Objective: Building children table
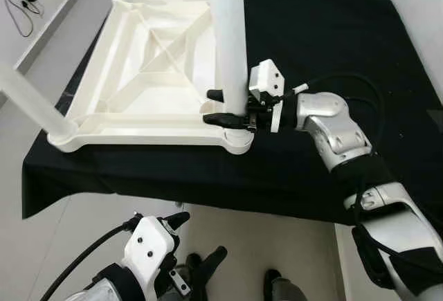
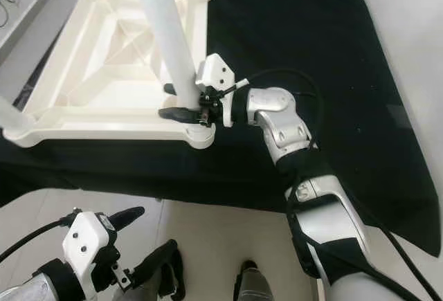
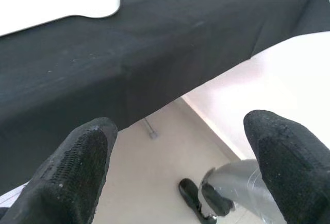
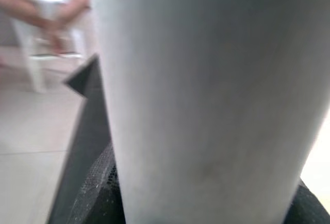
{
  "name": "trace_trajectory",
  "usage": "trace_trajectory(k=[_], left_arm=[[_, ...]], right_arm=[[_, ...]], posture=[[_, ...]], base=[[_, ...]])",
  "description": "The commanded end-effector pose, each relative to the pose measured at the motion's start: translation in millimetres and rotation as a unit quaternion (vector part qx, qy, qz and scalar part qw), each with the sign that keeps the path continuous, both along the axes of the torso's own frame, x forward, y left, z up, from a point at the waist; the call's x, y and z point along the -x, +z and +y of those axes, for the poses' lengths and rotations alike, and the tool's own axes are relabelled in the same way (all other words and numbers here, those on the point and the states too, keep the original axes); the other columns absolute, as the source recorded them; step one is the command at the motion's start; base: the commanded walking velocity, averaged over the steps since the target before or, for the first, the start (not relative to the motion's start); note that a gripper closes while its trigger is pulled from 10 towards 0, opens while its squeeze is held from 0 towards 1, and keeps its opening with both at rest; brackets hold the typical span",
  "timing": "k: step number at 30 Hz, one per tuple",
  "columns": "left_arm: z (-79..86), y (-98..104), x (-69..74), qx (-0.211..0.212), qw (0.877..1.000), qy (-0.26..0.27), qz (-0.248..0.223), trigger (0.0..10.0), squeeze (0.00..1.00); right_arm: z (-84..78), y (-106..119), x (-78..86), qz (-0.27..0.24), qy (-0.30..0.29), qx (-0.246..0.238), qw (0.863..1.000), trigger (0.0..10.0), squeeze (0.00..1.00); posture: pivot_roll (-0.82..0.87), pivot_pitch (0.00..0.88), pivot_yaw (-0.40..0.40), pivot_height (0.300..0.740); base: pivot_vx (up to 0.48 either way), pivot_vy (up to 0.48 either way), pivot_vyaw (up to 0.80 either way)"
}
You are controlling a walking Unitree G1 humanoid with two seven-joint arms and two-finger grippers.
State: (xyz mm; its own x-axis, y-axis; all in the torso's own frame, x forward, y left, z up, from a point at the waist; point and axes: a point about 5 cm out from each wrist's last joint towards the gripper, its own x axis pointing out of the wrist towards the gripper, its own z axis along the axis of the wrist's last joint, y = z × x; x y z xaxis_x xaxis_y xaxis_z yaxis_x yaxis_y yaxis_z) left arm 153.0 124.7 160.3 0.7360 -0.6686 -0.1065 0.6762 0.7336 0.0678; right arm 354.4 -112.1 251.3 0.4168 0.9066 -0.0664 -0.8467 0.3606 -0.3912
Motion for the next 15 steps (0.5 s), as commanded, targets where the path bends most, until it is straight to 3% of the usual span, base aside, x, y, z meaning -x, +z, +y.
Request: trace_trajectory(k=[1, 3, 6, 8, 9, 10, 13, 15], left_arm=[[-0.7, -6.9, 0.1, -0.003, 1.000, 0.005, 0.011, 10.0, 0.00], [-0.9, -7.1, -0.3, -0.003, 1.000, 0.005, 0.011, 10.0, 0.00], [-0.3, -6.9, -3.1, -0.001, 1.000, 0.007, 0.007, 10.0, 0.00], [-0.3, -6.9, -3.1, -0.001, 1.000, 0.007, 0.007, 10.0, 0.00], [0.0, -6.8, -4.1, 0.000, 1.000, 0.008, 0.006, 10.0, 0.00], [0.0, -6.8, -4.1, 0.000, 1.000, 0.008, 0.006, 10.0, 0.00], [1.0, -7.1, -7.0, -0.002, 1.000, 0.007, 0.003, 10.0, 0.00], [1.3, -7.6, -7.7, -0.003, 1.000, 0.007, 0.002, 10.0, 0.00]], right_arm=[[-6.8, -47.2, 12.9, 0.100, -0.062, 0.033, 0.993, 10.0, 0.00], [-6.9, -51.5, 17.9, 0.108, -0.075, 0.030, 0.991, 10.0, 0.00], [-6.7, -82.3, 41.7, 0.157, -0.219, -0.007, 0.963, 10.0, 0.00], [-6.7, -82.3, 41.7, 0.157, -0.219, -0.007, 0.963, 10.0, 0.00], [-6.4, -87.9, 46.6, 0.167, -0.259, -0.020, 0.951, 10.0, 0.00], [-6.4, -87.9, 46.6, 0.167, -0.259, -0.020, 0.951, 10.0, 0.00], [3.3, -91.7, 49.1, 0.176, -0.337, -0.065, 0.923, 10.0, 0.00], [8.3, -91.0, 49.7, 0.179, -0.348, -0.083, 0.917, 10.0, 0.00]], posture=[[0.05, 0.319, -0.010, 0.740], [0.05, 0.319, -0.010, 0.740], [0.04, 0.318, -0.016, 0.740], [0.04, 0.318, -0.016, 0.740], [0.03, 0.315, -0.011, 0.740], [0.03, 0.315, -0.011, 0.740], [0.04, 0.306, -0.008, 0.740], [0.04, 0.302, -0.005, 0.740]], base=[[0.000, 0.000, 0.00], [0.000, 0.000, 0.00], [0.000, 0.000, 0.00], [0.000, 0.000, 0.00], [0.000, 0.000, 0.00], [0.000, 0.000, 0.00], [0.000, 0.000, 0.00], [0.000, 0.000, 0.00]])
